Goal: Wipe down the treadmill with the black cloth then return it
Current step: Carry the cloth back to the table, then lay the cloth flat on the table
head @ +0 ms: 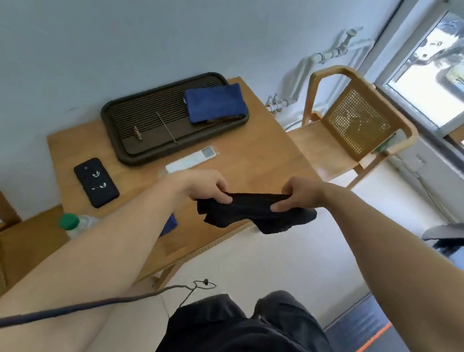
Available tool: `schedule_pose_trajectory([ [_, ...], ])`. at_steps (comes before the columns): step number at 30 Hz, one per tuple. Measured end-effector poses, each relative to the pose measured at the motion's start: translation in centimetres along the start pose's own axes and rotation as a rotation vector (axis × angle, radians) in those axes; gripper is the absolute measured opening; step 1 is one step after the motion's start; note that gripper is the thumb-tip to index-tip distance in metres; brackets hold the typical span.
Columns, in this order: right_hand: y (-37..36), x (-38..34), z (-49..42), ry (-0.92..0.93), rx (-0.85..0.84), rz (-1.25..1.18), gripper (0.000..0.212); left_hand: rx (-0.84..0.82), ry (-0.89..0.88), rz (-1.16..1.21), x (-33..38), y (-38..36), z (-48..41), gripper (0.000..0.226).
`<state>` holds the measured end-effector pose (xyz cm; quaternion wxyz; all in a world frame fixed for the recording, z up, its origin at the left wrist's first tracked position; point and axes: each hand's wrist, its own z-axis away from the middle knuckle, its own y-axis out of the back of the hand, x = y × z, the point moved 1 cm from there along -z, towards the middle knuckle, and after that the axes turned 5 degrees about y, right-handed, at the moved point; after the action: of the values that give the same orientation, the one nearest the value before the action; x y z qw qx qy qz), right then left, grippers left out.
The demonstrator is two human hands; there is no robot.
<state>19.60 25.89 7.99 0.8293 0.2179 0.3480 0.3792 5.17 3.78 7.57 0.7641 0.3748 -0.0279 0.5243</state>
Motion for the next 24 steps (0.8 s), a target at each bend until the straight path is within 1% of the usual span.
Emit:
schedule_pose_trajectory([
  [2, 1.6, 0.1, -2.5, 0.045, -0.041, 0.066, 0.035, 0.104, 0.031, 0.077, -1.3, 0.8, 0.1, 0.017],
  [4, 3.2, -0.8, -5.0, 0.090, -0.057, 0.175, 0.025, 0.257, 0.066, 0.177, -2.2, 1.8, 0.7, 0.011],
  [5, 4.0, -1.5, -6.3, 0.118, -0.033, 0.233, 0.026, 0.349, 0.091, 0.215, -2.6, 2.3, 1.1, 0.009],
  [7, 6.1, -3.5, -8.2, 0.215, 0.072, 0.332, 0.030, 0.542, 0.159, 0.262, -3.3, 3.1, 2.0, 0.007],
  [9, 8.1, -5.5, -9.1, 0.327, 0.166, 0.381, 0.029, 0.711, 0.242, 0.241, -3.9, 3.8, 3.2, 0.010],
  [10, 9.0, -6.3, -9.3, 0.370, 0.195, 0.394, 0.034, 0.787, 0.286, 0.218, -4.2, 4.0, 3.7, 0.014],
  [12, 10.3, -7.4, -9.7, 0.436, 0.253, 0.395, 0.043, 0.919, 0.361, 0.185, -4.6, 4.2, 4.7, 0.019],
  [14, 10.8, -7.8, -9.9, 0.486, 0.267, 0.380, 0.041, 0.997, 0.418, 0.109, -4.5, 3.8, 5.4, 0.021],
  [15, 10.7, -7.6, -10.0, 0.511, 0.256, 0.386, 0.035, 0.988, 0.440, 0.052, -4.4, 3.2, 5.5, 0.021],
  [16, 10.3, -7.3, -10.1, 0.538, 0.243, 0.404, 0.029, 0.945, 0.457, 0.003, -4.2, 2.3, 5.4, 0.020],
  [19, 7.9, -4.6, -11.4, 0.574, 0.178, 0.485, 0.017, 0.721, 0.515, -0.036, -4.6, -1.8, 3.4, 0.022],
  [22, 4.1, -0.6, -13.9, 0.530, 0.071, 0.532, 0.012, 0.572, 0.583, 0.029, -5.4, -6.4, 0.0, 0.031],
  [24, 1.3, 2.3, -15.5, 0.468, -0.027, 0.542, 0.015, 0.467, 0.612, 0.060, -5.7, -9.2, -2.2, 0.032],
])
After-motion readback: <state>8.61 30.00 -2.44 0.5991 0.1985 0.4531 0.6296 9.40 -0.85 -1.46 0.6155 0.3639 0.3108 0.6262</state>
